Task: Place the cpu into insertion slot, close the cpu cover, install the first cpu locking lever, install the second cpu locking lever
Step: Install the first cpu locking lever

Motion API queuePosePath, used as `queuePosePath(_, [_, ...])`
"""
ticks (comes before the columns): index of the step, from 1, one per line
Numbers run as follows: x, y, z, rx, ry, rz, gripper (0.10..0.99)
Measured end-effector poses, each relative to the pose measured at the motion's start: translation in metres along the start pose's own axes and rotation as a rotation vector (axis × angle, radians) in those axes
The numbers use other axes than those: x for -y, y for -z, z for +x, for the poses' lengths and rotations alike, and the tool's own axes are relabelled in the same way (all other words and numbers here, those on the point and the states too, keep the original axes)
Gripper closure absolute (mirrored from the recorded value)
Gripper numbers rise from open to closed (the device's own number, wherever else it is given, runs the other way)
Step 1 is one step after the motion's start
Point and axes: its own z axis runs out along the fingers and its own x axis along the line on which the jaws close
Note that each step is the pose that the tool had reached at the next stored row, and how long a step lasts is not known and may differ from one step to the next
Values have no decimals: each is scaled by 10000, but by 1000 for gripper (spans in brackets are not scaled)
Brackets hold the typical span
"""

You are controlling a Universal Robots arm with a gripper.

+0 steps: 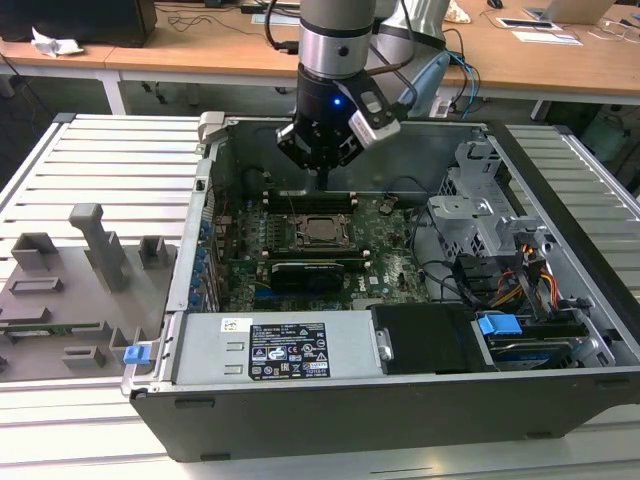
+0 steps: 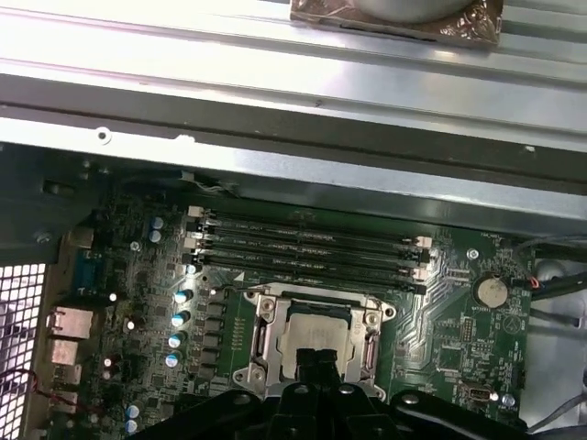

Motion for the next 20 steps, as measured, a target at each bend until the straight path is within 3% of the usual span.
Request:
queuePosePath(13, [-15, -11, 114, 33, 128, 4, 980])
queuePosePath(17, [-28, -76, 231, 43, 126, 5, 980])
queuePosePath(20, [-26, -105, 235, 59, -158, 9, 980])
